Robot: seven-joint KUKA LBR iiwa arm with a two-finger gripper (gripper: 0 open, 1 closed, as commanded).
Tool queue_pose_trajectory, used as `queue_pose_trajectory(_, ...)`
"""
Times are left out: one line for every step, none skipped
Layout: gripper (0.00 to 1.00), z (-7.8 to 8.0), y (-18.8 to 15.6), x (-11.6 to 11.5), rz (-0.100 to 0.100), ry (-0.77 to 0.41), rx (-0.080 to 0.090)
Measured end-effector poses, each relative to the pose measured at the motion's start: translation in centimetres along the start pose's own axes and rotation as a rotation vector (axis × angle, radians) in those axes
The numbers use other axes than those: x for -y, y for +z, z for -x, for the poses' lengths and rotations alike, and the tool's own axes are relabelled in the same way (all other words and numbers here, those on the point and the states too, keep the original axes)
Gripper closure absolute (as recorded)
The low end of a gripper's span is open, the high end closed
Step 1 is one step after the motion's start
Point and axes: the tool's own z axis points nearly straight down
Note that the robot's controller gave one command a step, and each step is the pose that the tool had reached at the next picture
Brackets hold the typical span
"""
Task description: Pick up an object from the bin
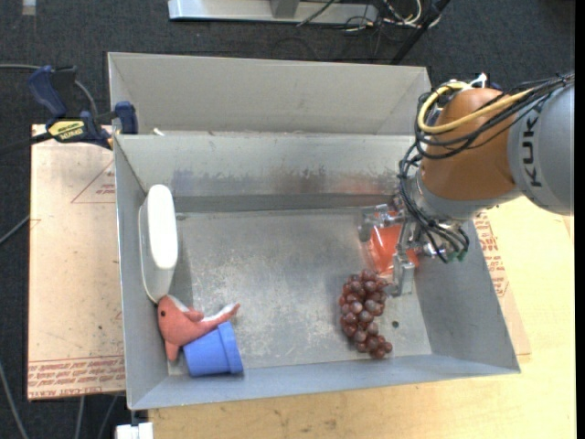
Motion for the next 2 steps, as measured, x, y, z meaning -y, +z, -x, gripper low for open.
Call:
queue_pose_trajectory(0.0, -5.7, 0.7, -0.5, 0.006, -0.269, -0.012)
queue_pose_trajectory(0.0, -3.0, 2.5, -0.1, 0.0, -0.4, 0.002)
